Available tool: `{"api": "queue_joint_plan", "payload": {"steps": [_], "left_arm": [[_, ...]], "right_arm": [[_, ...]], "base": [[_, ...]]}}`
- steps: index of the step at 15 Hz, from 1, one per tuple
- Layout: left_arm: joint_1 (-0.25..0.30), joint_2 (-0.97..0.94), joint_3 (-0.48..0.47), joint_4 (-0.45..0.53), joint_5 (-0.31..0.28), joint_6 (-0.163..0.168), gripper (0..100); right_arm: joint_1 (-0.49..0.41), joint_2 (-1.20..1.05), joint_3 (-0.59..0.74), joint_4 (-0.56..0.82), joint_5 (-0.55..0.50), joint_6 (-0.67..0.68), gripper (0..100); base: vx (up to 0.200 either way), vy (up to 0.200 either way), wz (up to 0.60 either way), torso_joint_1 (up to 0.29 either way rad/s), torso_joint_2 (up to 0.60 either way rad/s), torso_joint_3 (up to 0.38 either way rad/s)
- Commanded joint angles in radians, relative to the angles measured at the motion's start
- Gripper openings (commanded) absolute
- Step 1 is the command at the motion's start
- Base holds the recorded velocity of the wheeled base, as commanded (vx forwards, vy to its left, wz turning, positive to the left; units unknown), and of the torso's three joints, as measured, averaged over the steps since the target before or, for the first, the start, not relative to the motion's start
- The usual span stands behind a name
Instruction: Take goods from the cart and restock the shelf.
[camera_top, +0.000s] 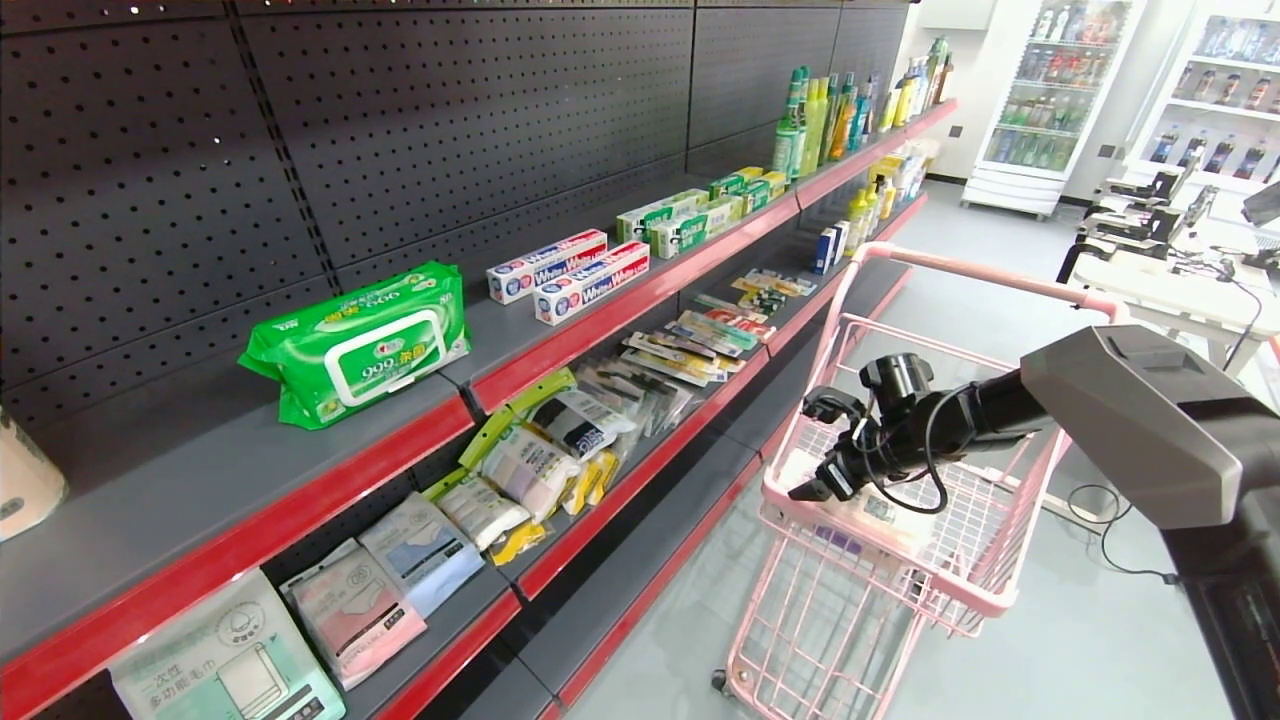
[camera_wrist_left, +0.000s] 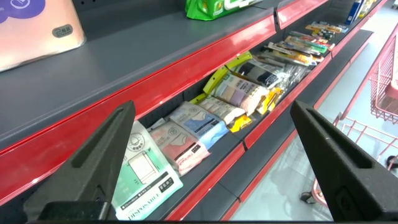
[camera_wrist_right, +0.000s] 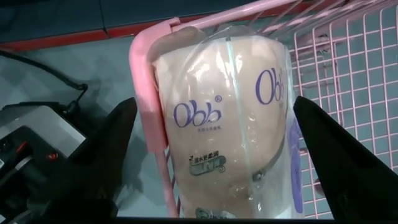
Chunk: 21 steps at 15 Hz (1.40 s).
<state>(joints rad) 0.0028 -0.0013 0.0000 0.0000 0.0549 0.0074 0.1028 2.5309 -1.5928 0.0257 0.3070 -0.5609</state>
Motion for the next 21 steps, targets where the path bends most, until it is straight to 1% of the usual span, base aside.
{"api": "queue_joint_plan", "payload": {"steps": [1,13,19,21], "left_arm": [[0.0,0.001,0.0,0.0,0.0,0.0,100],[0.0,0.001,0.0,0.0,0.0,0.0,100],[0.0,0.001,0.0,0.0,0.0,0.0,100],[0.0,0.001,0.0,0.0,0.0,0.0,100]], "right_arm": [[-0.002,0.0,0.002,0.0,0.001,0.001,100],[-0.06,0.019,0.0,0.0,0.003,-0.004,100],[-0.052,0.031,-0.012,0.0,0.007,-0.017,100],[-0.051,0.048,-0.021,0.002,-0.002,-0.054,100]], "base": [[0.0,0.0,0.0,0.0,0.0,0.0],[0.0,0.0,0.0,0.0,0.0,0.0],[0.0,0.0,0.0,0.0,0.0,0.0],[0.0,0.0,0.0,0.0,0.0,0.0]]}}
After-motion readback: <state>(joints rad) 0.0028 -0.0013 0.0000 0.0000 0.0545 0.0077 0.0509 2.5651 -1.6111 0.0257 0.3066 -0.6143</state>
